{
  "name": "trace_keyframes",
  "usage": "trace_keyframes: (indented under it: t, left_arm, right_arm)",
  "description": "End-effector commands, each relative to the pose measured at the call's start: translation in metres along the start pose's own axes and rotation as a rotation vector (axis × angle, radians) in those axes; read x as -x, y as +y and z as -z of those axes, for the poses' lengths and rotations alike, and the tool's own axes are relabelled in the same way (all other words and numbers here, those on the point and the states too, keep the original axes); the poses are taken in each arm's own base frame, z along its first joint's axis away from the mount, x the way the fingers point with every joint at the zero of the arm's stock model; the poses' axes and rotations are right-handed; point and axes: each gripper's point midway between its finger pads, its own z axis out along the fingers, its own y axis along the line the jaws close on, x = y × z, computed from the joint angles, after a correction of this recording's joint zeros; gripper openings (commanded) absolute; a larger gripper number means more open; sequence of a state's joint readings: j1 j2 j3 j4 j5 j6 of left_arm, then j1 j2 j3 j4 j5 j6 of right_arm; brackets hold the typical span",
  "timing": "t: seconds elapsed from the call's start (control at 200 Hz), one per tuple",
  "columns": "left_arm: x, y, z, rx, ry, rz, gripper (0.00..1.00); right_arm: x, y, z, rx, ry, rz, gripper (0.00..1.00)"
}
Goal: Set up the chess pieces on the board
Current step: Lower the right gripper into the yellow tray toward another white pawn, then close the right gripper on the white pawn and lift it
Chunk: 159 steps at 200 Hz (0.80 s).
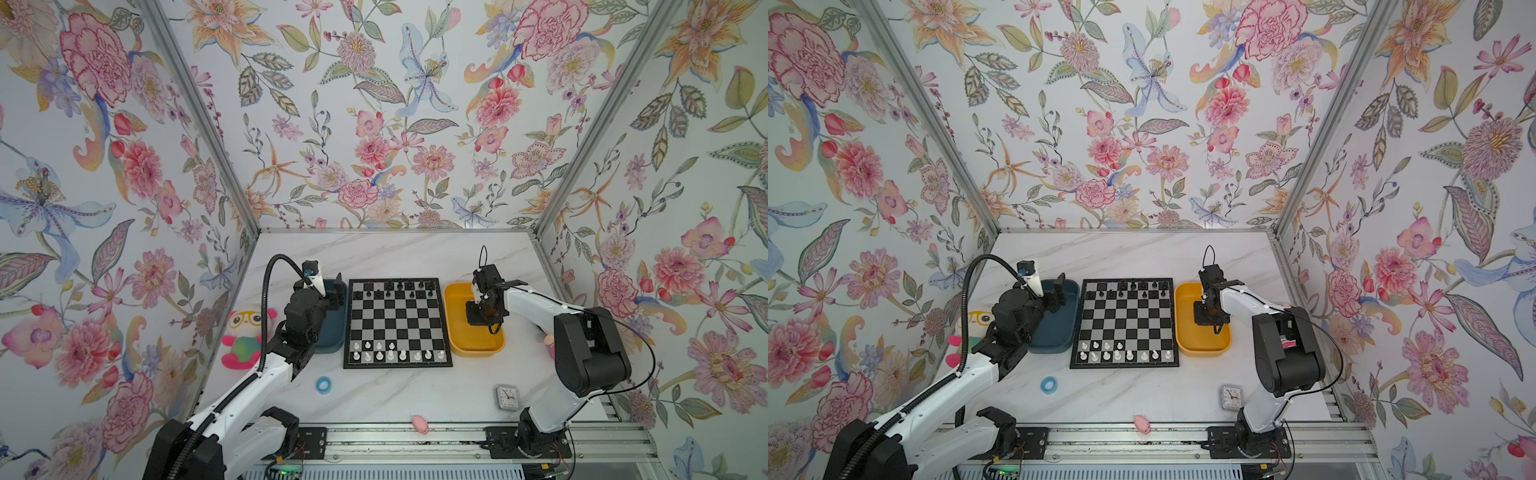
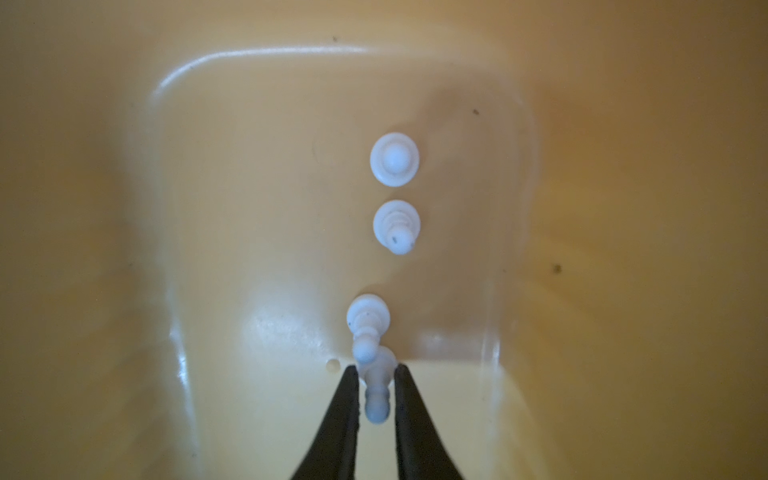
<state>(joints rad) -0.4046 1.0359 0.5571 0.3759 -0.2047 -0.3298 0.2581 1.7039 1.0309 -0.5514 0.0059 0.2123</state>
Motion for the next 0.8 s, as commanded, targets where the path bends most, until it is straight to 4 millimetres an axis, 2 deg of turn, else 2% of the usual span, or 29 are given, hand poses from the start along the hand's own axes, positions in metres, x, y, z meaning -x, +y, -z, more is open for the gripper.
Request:
trace_keyframes:
  t: [0.0, 0.405, 0.591, 0.791]
  left_arm:
    - [0.017, -0.003, -0.002, -0.017, -0.037, 0.024, 0.79]
    - [0.018, -0.003, -0.002, -0.017, -0.039, 0.024, 0.79]
    - [0.018, -0.003, -0.001, -0.019, -0.043, 0.019, 0.79]
    - [0.018, -0.002, 0.0, -0.02, -0.047, 0.02, 0.8]
  right_arm:
    - [0.0, 0.001, -0.004, 0.011, 0.008, 0.007, 0.18]
    - [-0.002, -0.002, 0.002, -0.009, 0.007, 0.01, 0.07]
    - [-0.003, 0.0, 0.02, -0.034, -0.006, 0.026, 0.05]
    - [-0.003, 0.018, 0.049, -0.05, -0.029, 0.078, 0.05]
